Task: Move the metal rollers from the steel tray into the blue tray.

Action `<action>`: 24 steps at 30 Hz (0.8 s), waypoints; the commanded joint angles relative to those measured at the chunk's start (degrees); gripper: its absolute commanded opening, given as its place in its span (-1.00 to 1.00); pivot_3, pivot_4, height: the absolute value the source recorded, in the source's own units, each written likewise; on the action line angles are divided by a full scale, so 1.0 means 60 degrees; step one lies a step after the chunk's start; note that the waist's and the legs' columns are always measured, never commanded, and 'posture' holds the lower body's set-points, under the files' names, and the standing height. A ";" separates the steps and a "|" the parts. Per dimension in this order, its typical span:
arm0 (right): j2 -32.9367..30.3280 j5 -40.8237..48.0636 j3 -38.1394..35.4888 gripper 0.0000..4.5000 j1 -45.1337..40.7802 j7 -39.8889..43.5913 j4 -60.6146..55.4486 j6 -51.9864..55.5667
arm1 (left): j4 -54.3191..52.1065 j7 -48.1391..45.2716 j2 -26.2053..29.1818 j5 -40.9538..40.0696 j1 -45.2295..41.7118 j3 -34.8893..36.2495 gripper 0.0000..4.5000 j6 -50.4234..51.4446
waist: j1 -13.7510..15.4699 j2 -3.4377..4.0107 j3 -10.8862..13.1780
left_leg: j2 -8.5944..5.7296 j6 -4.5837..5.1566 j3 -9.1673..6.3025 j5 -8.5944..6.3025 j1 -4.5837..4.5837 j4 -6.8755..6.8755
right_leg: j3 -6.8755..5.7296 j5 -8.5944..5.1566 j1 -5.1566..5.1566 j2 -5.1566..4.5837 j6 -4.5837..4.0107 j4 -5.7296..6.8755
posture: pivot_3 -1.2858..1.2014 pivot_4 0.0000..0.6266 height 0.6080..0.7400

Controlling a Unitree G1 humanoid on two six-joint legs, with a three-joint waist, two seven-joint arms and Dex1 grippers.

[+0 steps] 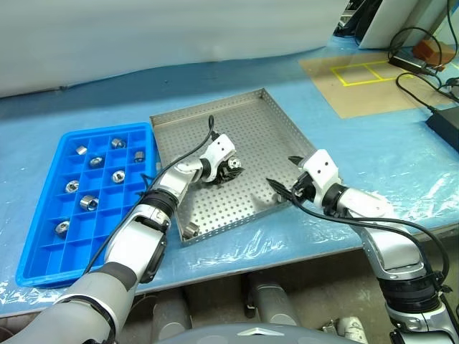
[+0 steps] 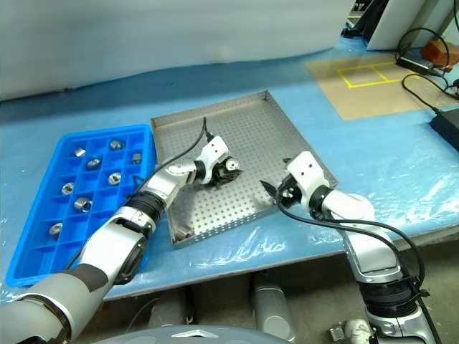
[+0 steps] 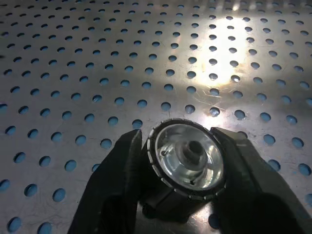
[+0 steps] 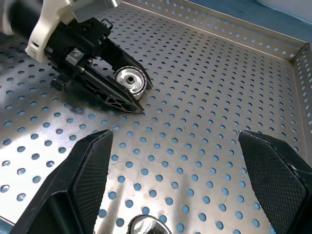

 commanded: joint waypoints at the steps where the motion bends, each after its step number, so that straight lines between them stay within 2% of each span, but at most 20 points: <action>1: 0.0017 0.0115 0.0000 0.92 -0.0293 -0.0086 -0.0420 0.0178 | 0.0194 -0.0011 0.0096 0.0049 0.0005 0.0136 -0.12 -0.0065 | 0.0002 0.0000 0.0000 | 0.0000 -0.0001 0.0000 0.0000 0.0003 0.0000 | -0.0001 0.0000 0.0002 0.0000 0.0000 0.0000 | -0.34 -0.52 1.00; 8: 0.0039 0.0295 0.0120 0.92 -0.0592 0.0027 -0.0443 0.0399 | -0.0452 -0.0310 0.0315 -0.0131 0.0290 0.0319 -0.15 -0.0107 | -0.0005 0.0001 -0.0001 | 0.0001 0.0000 0.0000 0.0000 0.0004 -0.0002 | 0.0001 0.0000 0.0003 0.0000 0.0000 -0.0001 | -0.31 -0.52 1.00; 14: 0.0010 0.0557 0.0323 0.92 -0.0968 0.0503 -0.0108 0.0313 | -0.4530 -0.2087 0.1367 -0.1510 0.1718 0.0754 -0.15 0.1146 | 0.0045 0.0005 0.0002 | 0.0018 -0.0006 0.0008 0.0003 0.0002 -0.0025 | -0.0002 0.0000 -0.0020 0.0007 -0.0003 0.0001 | -0.24 -0.52 1.00; 20: 0.0386 0.0535 0.0988 0.92 -0.2159 0.1220 0.1404 -0.0522 | -0.7247 -0.1818 0.2531 -0.2329 0.3040 0.1643 -0.15 0.2443 | 0.0169 0.0012 0.0006 | 0.0019 -0.0043 0.0022 -0.0015 0.0011 -0.0027 | -0.0005 0.0000 -0.0021 -0.0005 -0.0005 0.0012 | -0.11 -0.52 1.00; 24: 0.0726 0.0498 0.1443 0.92 -0.2955 0.1892 0.2564 -0.1252 | -0.9149 -0.1281 0.3102 -0.2674 0.4172 0.2187 -0.15 0.3294 | 0.0445 0.0023 0.0012 | 0.0026 -0.0071 0.0026 0.0001 0.0010 -0.0056 | -0.0010 -0.0001 -0.0046 -0.0001 -0.0009 0.0017 | -0.01 -0.52 1.00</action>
